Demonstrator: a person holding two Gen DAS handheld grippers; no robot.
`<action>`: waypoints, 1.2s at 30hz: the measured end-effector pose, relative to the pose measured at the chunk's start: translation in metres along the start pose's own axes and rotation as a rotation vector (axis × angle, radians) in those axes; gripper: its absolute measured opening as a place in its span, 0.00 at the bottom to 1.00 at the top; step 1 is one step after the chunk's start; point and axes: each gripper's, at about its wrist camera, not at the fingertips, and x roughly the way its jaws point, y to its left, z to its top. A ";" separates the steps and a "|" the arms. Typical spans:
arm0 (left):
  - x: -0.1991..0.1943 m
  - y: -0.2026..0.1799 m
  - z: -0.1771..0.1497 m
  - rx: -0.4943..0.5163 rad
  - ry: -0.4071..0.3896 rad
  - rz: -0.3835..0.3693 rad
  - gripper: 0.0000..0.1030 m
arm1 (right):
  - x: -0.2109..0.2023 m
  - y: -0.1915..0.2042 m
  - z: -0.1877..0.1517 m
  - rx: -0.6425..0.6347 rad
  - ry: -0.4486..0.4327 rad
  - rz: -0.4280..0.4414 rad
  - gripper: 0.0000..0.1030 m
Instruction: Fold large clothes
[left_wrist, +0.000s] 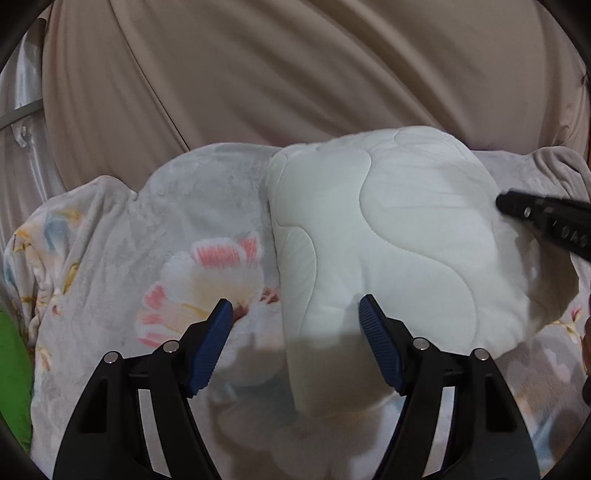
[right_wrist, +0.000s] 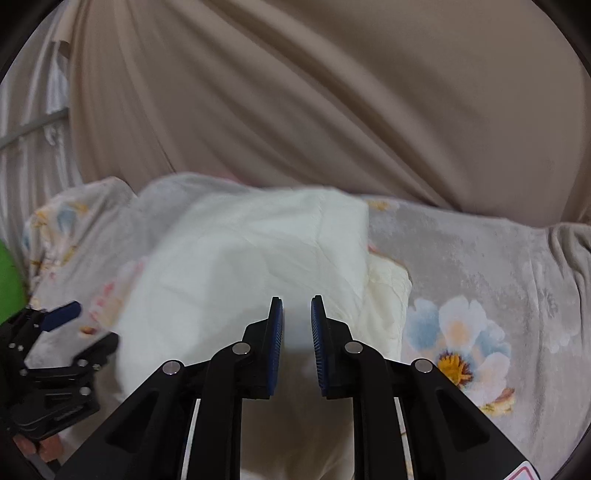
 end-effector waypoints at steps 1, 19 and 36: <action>0.003 0.000 -0.001 0.000 -0.006 0.006 0.72 | 0.014 -0.007 -0.005 0.015 0.033 -0.002 0.09; -0.025 -0.017 -0.017 0.029 -0.047 0.077 0.76 | -0.033 -0.016 -0.038 0.096 0.018 0.056 0.24; -0.041 -0.064 -0.100 0.024 0.063 0.049 0.84 | -0.064 0.005 -0.161 0.103 0.176 -0.015 0.47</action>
